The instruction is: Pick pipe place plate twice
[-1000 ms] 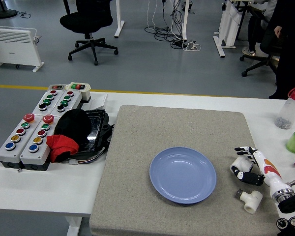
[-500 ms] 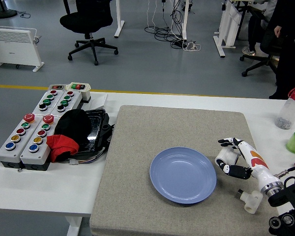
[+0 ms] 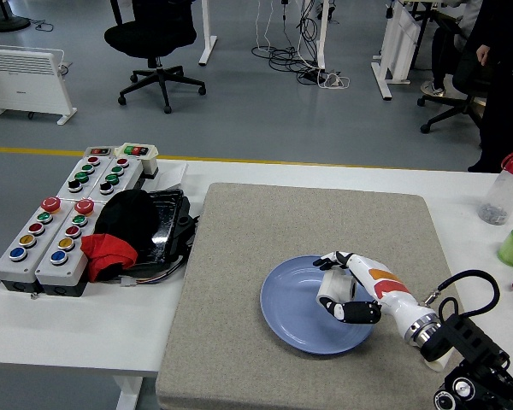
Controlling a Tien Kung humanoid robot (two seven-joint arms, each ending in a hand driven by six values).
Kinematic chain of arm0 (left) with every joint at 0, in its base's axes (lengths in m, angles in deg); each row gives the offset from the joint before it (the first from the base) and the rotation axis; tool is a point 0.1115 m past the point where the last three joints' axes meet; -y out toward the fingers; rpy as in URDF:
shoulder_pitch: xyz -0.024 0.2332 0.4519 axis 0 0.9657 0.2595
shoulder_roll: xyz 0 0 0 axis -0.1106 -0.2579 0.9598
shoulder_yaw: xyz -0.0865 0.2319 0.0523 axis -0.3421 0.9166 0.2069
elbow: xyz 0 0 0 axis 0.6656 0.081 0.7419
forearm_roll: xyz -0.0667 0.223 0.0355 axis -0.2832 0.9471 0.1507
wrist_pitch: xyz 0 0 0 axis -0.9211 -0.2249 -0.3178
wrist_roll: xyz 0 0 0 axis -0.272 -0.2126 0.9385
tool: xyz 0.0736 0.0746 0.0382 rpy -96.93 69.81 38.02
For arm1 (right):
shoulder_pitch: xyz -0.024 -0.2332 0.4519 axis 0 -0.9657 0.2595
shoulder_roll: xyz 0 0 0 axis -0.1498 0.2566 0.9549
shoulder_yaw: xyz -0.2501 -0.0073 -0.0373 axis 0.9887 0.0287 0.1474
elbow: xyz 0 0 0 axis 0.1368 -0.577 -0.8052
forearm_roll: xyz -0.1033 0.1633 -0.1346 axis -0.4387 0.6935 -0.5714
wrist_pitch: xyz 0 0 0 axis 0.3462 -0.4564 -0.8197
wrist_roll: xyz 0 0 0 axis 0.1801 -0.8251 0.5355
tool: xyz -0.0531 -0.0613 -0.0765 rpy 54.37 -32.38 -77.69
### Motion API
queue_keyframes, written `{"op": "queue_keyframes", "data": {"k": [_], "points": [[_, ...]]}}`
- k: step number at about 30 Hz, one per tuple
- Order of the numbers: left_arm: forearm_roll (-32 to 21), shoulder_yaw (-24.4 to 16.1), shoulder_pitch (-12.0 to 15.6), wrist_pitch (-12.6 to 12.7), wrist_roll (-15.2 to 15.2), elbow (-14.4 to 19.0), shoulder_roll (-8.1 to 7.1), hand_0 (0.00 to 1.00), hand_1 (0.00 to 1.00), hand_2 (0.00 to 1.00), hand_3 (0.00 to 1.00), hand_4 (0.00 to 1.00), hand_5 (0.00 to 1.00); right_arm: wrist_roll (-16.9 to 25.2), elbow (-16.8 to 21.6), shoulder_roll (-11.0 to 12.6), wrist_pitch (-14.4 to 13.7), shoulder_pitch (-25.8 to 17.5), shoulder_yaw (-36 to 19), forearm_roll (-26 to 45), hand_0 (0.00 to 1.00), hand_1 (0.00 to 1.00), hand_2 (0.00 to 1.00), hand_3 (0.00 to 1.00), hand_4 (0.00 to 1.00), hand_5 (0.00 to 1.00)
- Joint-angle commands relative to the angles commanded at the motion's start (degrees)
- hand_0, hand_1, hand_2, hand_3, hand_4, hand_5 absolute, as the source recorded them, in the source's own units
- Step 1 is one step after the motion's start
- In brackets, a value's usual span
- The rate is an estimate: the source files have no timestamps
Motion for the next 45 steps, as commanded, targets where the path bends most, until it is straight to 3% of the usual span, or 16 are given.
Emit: {"op": "queue_keyframes", "data": {"k": [1, 6, 7, 16, 25, 30, 32, 38, 45], "points": [[0.0, 0.0, 0.1, 0.0, 0.0, 0.0, 0.00, 0.717, 0.741, 0.714, 0.654, 0.399, 0.998, -0.5, 0.3, -0.1, 0.6, 0.6, 1.1, -0.2, 0.934, 0.872, 0.950, 0.867, 0.667, 0.251], [0.2, -0.1, 0.2, 0.0, -0.1, 0.0, 0.01, 0.717, 0.741, 0.714, 0.654, 0.399, 0.998, -2.8, 0.4, -0.5, 3.5, 1.6, 2.7, -1.6, 0.934, 0.872, 0.950, 0.867, 0.667, 0.251], [0.2, -0.1, 0.2, 0.0, -0.1, 0.0, 0.00, 0.719, 0.741, 0.714, 0.654, 0.399, 0.998, -3.1, 0.4, -0.6, 3.7, 1.6, 2.7, -1.7, 0.998, 0.910, 0.998, 0.911, 0.691, 0.265], [0.5, -0.3, 0.4, -0.1, -0.1, 0.0, 0.01, 0.718, 0.741, 0.714, 0.653, 0.399, 0.998, -2.9, 2.2, -0.2, 3.7, 0.4, 1.0, -1.4, 0.998, 0.923, 0.998, 0.925, 0.689, 0.262], [-0.2, 0.1, 0.0, 0.0, 0.2, -0.1, -0.06, 0.719, 0.741, 0.714, 0.653, 0.399, 0.998, -3.9, 4.7, 1.7, 6.7, -3.3, -7.9, -1.6, 0.998, 0.928, 0.998, 0.927, 0.693, 0.276], [-0.3, 0.1, -0.2, 0.0, 0.3, -0.1, -0.17, 0.719, 0.741, 0.714, 0.653, 0.399, 0.998, -3.1, 6.9, 4.3, 8.2, -8.1, -15.4, -0.8, 0.998, 0.922, 0.998, 0.926, 0.707, 0.291], [-0.2, 0.1, -0.2, 0.1, 0.3, -0.1, -0.22, 0.719, 0.741, 0.714, 0.653, 0.399, 0.998, -2.4, 7.9, 5.2, 8.2, -10.2, -17.7, -0.6, 0.998, 0.909, 0.998, 0.926, 0.757, 0.350], [0.0, 0.0, -0.4, 0.1, 0.3, -0.2, -0.33, 0.720, 0.741, 0.714, 0.653, 0.399, 0.998, -0.4, 9.9, 7.4, 8.0, -17.7, -23.2, -1.0, 0.998, 0.905, 0.998, 0.926, 0.759, 0.356], [0.2, -0.1, -0.6, 0.1, 0.3, -0.2, -0.37, 0.720, 0.741, 0.714, 0.653, 0.399, 0.998, 1.5, 10.5, 7.4, 7.0, -25.5, -27.0, -1.8, 0.998, 0.902, 0.998, 0.924, 0.752, 0.344]]}}
